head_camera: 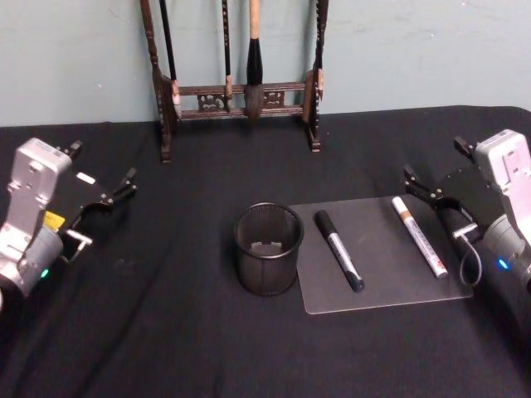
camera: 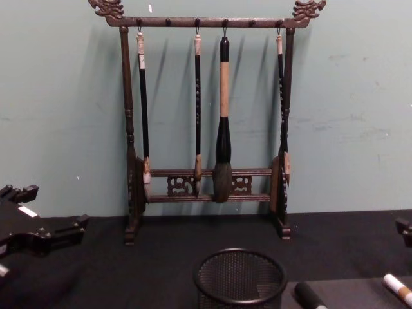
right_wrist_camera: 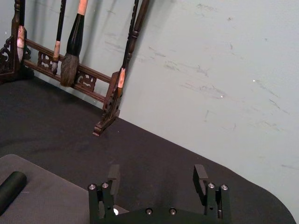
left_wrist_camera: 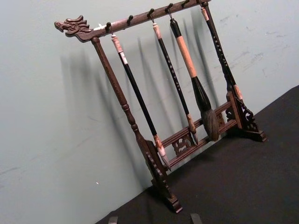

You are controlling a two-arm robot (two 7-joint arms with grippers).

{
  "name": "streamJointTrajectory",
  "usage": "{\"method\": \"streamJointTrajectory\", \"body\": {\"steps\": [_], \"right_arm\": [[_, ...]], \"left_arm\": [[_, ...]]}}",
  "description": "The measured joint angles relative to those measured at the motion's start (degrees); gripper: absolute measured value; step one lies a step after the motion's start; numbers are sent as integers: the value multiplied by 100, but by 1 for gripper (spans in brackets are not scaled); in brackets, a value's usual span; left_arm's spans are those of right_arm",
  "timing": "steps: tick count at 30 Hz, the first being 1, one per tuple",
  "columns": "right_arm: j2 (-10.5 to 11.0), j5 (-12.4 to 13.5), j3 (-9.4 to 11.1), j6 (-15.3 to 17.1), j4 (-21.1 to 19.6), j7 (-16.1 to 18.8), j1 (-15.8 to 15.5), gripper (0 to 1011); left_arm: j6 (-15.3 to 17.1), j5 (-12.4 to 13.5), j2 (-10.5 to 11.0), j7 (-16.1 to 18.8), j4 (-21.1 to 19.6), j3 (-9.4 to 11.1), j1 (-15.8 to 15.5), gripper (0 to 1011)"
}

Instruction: Pick up the water-based marker from the table and place it into the pen holder.

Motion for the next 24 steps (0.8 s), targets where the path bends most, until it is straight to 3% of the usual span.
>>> {"method": "streamJointTrajectory", "body": {"steps": [24], "right_arm": [[0,0,0,0,0,0,0,1002]], "left_arm": [[0,0,0,0,0,0,0,1001]]}}
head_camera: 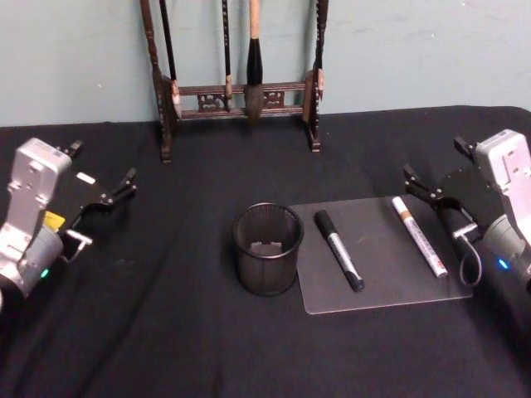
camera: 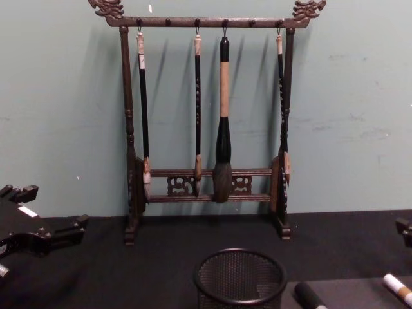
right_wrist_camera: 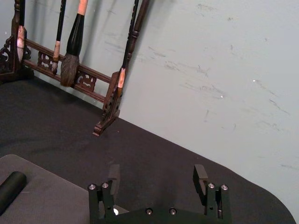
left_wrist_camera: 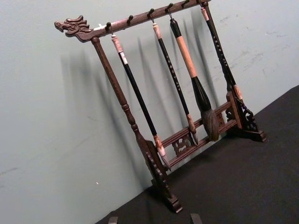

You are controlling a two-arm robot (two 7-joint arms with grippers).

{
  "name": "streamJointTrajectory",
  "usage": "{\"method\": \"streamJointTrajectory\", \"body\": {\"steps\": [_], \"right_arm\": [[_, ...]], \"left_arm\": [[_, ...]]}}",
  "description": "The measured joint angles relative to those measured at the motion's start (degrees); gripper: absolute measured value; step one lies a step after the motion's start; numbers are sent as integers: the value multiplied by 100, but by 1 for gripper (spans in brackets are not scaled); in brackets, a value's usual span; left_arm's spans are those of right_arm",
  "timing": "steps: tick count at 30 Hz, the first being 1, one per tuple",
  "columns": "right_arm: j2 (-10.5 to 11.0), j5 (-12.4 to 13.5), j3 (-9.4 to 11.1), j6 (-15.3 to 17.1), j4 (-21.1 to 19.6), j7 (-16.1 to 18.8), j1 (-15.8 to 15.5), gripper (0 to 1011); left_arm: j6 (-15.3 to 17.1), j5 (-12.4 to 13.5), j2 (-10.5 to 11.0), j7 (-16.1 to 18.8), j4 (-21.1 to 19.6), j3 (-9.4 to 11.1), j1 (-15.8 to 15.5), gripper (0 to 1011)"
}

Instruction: Pick up the water-based marker from the table and place it into the pen holder.

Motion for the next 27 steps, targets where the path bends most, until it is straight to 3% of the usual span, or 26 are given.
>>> {"method": "streamJointTrajectory", "body": {"steps": [22,27], "right_arm": [[0,0,0,0,0,0,0,1003],[0,61,95,118,-86,141,-55,1002]], "left_arm": [[0,0,0,0,0,0,1,1001],[0,0,0,0,0,0,0,1001]]}}
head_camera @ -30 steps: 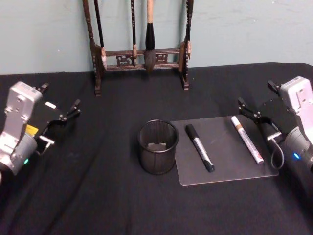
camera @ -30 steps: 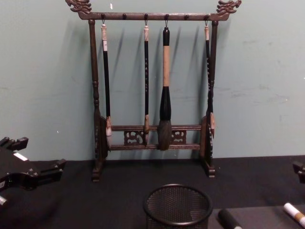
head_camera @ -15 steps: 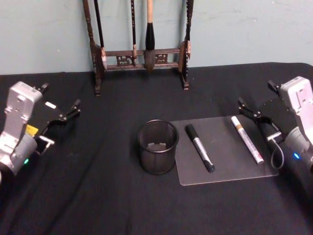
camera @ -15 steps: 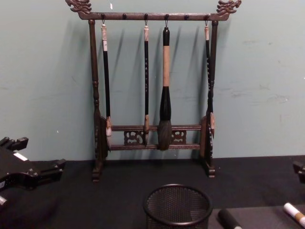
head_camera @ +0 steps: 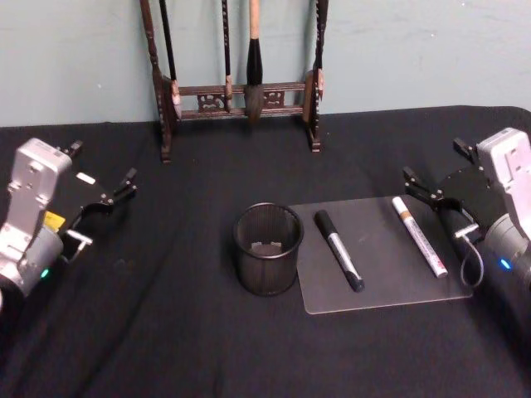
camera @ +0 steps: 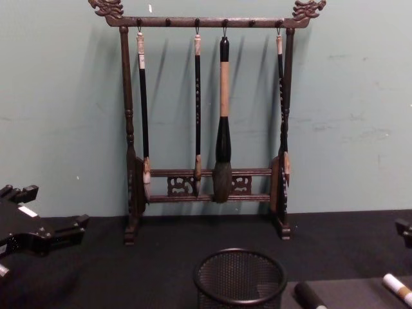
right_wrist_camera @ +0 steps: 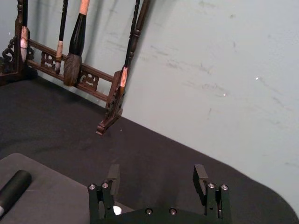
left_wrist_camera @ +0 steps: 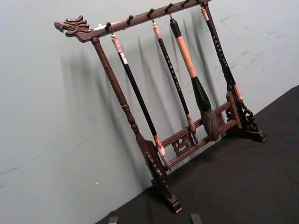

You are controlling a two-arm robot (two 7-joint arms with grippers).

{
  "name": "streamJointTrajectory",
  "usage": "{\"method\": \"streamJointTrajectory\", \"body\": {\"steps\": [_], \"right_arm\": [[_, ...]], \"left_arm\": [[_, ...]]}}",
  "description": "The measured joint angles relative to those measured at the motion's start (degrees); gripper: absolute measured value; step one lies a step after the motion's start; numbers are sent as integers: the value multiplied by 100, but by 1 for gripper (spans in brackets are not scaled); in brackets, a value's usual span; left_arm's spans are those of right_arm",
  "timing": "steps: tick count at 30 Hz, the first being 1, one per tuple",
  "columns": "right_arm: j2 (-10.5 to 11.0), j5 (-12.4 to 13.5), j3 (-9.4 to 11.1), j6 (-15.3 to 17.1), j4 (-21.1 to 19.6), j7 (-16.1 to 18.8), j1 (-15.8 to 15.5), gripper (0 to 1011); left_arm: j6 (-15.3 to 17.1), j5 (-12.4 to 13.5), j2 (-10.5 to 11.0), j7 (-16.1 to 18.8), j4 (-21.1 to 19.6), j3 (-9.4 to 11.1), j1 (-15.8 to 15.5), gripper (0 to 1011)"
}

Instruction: Pick up the water-based marker from the table and place it into the pen holder.

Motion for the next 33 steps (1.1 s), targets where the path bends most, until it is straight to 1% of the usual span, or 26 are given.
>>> {"method": "streamJointTrajectory", "body": {"steps": [3,7,14,15,21,26,27,29,31,33], "right_arm": [[17,101,68,183,-90,137,-30,1002],[24,166,119,388,-153,275,-45,1002],[7,396,245,908,-261,525,-73,1003],[6,431,272,1025,-298,562,-85,1003],[4,459,336,1392,-428,651,-121,1002],[-23,497,397,1628,-497,720,-153,1002],[-37,515,415,1703,-510,749,-166,1002],[-46,521,425,1740,-514,760,-170,1003],[-92,536,456,1886,-525,780,-185,1003],[-112,548,468,1966,-529,804,-194,1003]], "left_arm": [[0,0,0,0,0,0,0,1001],[0,0,0,0,0,0,0,1002],[0,0,0,0,0,0,0,1001],[0,0,0,0,0,0,0,1001],[0,0,0,0,0,0,0,1001],[0,0,0,0,0,0,0,1001],[0,0,0,0,0,0,0,1001],[0,0,0,0,0,0,0,1001],[0,0,0,0,0,0,0,1001],[0,0,0,0,0,0,0,1001]]}}
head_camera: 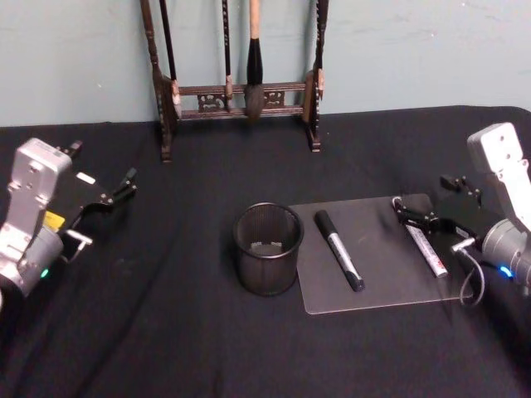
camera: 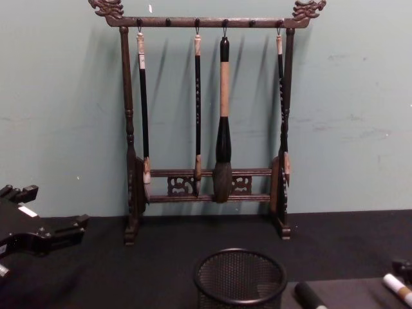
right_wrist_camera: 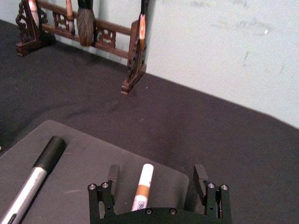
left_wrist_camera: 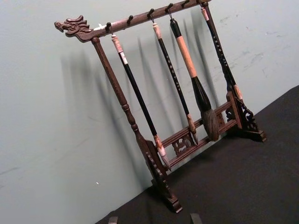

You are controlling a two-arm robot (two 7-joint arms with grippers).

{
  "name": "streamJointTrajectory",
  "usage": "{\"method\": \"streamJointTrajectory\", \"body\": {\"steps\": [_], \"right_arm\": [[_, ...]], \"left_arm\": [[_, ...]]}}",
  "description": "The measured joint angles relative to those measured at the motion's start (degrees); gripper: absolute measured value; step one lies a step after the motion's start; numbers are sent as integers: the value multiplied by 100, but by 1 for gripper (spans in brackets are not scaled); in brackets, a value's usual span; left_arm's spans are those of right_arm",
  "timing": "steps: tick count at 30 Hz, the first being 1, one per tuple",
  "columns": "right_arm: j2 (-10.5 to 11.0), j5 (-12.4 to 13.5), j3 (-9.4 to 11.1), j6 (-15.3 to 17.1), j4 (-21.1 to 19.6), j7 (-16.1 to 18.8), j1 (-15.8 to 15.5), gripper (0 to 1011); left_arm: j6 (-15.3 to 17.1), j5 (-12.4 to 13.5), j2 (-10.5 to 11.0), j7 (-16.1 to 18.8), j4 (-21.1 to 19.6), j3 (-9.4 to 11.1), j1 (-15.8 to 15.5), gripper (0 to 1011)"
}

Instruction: Pick up the water-based marker from the table and place it into the pen holder.

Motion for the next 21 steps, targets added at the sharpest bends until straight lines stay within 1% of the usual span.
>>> {"method": "streamJointTrajectory", "body": {"steps": [6,14,21], "right_arm": [[-66,-6,30,202,6,69,-6,1003],[-124,-132,91,439,8,59,-24,1003],[-201,-112,189,589,-16,144,-77,1003]], "left_arm": [[0,0,0,0,0,0,0,1001],[0,0,0,0,0,0,0,1001],[0,0,0,0,0,0,0,1001]]}}
